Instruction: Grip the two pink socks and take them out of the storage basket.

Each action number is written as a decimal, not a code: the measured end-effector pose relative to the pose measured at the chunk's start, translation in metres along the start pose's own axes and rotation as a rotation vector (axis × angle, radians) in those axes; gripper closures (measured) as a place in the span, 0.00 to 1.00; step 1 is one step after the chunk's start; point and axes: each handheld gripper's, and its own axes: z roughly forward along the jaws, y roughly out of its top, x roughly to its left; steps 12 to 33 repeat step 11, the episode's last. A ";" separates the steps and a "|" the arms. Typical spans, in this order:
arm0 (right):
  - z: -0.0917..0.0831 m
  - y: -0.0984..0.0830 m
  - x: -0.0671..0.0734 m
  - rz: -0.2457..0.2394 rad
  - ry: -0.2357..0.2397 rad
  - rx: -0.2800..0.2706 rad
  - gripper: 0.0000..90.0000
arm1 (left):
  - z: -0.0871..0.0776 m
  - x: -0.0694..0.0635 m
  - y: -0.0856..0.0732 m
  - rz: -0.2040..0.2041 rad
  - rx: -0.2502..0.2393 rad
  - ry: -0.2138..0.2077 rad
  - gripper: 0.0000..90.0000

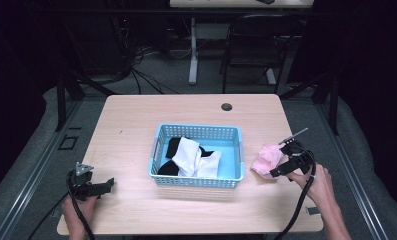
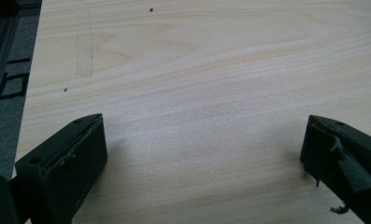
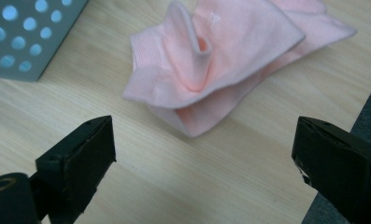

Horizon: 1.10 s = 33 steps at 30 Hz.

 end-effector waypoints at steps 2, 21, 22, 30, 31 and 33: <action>0.002 -0.007 -0.004 0.000 -0.003 0.005 0.04 | 0.000 0.000 0.000 -0.001 0.000 0.000 0.01; 0.023 -0.045 -0.010 0.067 0.020 -0.071 0.01 | 0.000 0.000 0.000 -0.001 0.000 0.000 0.01; 0.023 -0.045 -0.010 0.067 0.020 -0.071 0.01 | 0.000 0.000 0.000 -0.001 0.000 0.000 0.01; 0.023 -0.045 -0.010 0.067 0.020 -0.071 0.01 | 0.000 0.000 0.000 -0.001 0.000 0.000 0.01; 0.023 -0.045 -0.010 0.067 0.020 -0.071 0.01 | 0.000 0.000 0.000 -0.001 0.000 0.000 0.01; 0.023 -0.045 -0.010 0.067 0.020 -0.071 0.01 | 0.000 0.000 0.000 -0.001 0.000 0.000 0.01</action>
